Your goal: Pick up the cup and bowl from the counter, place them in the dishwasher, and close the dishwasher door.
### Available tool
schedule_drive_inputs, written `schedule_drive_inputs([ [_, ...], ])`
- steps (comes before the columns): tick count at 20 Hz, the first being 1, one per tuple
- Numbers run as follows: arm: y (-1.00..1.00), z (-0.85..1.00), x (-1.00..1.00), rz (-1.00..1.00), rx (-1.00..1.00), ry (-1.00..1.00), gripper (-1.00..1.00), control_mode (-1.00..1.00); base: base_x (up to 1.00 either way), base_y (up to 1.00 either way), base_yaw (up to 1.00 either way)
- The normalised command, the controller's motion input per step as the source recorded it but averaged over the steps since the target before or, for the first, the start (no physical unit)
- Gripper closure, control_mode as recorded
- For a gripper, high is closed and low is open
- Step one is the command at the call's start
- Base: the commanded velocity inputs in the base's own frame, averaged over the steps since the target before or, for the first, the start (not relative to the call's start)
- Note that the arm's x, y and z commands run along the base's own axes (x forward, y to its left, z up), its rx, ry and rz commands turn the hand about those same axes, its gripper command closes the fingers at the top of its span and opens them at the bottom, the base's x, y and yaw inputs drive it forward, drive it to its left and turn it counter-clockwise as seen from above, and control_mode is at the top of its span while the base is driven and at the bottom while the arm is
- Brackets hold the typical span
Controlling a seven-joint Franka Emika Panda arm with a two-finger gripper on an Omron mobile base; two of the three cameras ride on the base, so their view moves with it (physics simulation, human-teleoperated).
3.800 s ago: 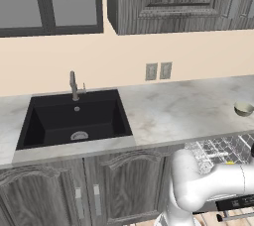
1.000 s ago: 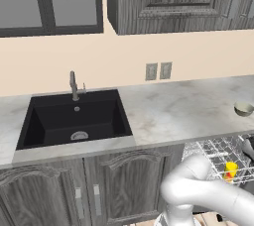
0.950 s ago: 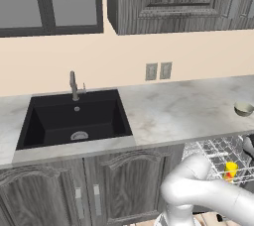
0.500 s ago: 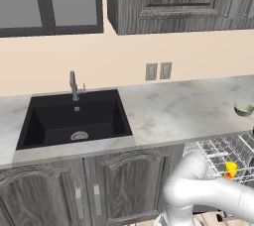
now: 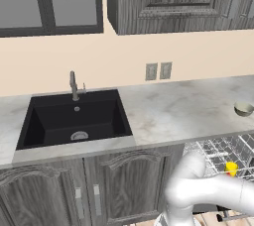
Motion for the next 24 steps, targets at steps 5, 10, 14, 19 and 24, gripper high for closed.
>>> schedule_drive_inputs([
  [5,0.11,0.1,0.37,0.0,0.0,-0.02,-1.0,-1.0,0.0,0.0,0.0],
  [10,0.09,-0.08,0.42,0.0,0.0,0.0,-1.0,-1.0,0.0,0.0,0.0],
  [14,0.0,-0.06,0.52,0.0,0.0,0.0,-1.0,-1.0,0.0,0.0,0.0],
  [19,0.0,-0.37,0.5,0.0,0.0,0.0,-1.0,-1.0,0.0,0.0,0.0],
  [24,0.0,-0.74,0.41,0.0,0.0,0.0,1.0,-1.0,0.0,0.0,0.0],
])
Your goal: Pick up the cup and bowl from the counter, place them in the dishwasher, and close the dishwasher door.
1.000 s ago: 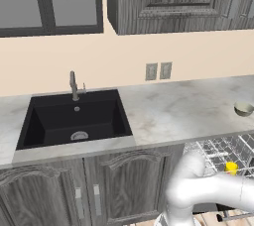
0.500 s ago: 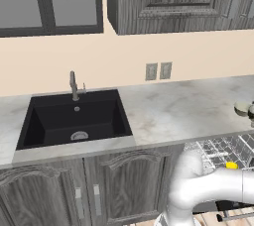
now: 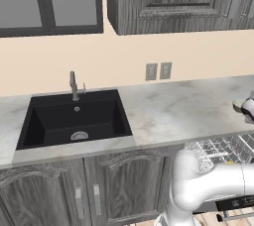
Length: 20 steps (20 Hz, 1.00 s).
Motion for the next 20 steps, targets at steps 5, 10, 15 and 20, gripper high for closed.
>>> schedule_drive_inputs([
  [5,0.0,-0.8,0.31,0.0,0.0,0.0,1.0,-1.0,0.0,0.0,0.0],
  [10,0.0,-0.62,0.04,0.0,0.0,0.0,1.0,-1.0,0.0,0.0,0.0],
  [15,0.0,-0.32,-0.2,0.0,0.01,-0.04,1.0,-1.0,0.0,0.0,0.0],
  [20,0.37,0.0,-0.49,0.0,0.0,-0.09,1.0,-1.0,0.0,0.0,0.0],
])
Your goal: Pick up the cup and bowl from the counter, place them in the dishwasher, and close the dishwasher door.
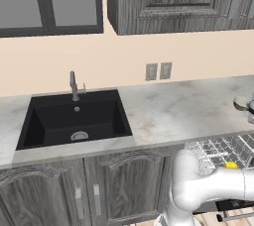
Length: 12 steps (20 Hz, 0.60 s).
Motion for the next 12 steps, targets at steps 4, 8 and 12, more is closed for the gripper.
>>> schedule_drive_inputs([
  [4,0.68,0.03,-0.61,0.02,0.0,-0.13,1.0,-1.0,0.0,0.0,0.0],
  [8,0.76,0.02,-0.64,0.04,0.0,-0.13,1.0,-1.0,0.0,0.0,0.0],
  [12,0.41,0.03,-0.82,0.03,0.0,-0.16,1.0,-1.0,0.0,0.0,0.0],
])
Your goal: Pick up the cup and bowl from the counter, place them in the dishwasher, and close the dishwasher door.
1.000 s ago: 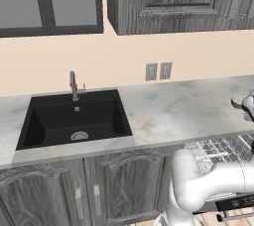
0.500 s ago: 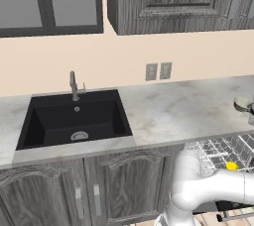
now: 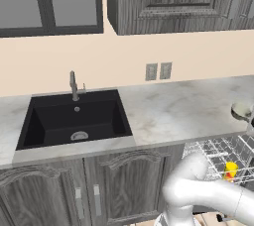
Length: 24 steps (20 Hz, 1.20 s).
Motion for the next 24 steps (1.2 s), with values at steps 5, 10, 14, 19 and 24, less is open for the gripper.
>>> schedule_drive_inputs([
  [5,0.01,0.0,-0.91,0.01,-0.02,-0.15,1.0,-1.0,0.0,0.0,0.0],
  [10,0.0,-0.05,-0.69,0.05,-0.16,-0.08,1.0,-1.0,0.0,0.0,0.0],
  [14,0.0,-0.14,-0.42,0.09,-0.28,0.0,1.0,-1.0,0.0,0.0,0.0],
  [19,0.0,-0.01,-0.64,0.09,-0.25,-0.03,1.0,-1.0,0.0,0.0,0.0],
  [24,0.0,-0.05,-0.75,0.09,-0.17,-0.06,1.0,-1.0,0.0,0.0,0.0],
])
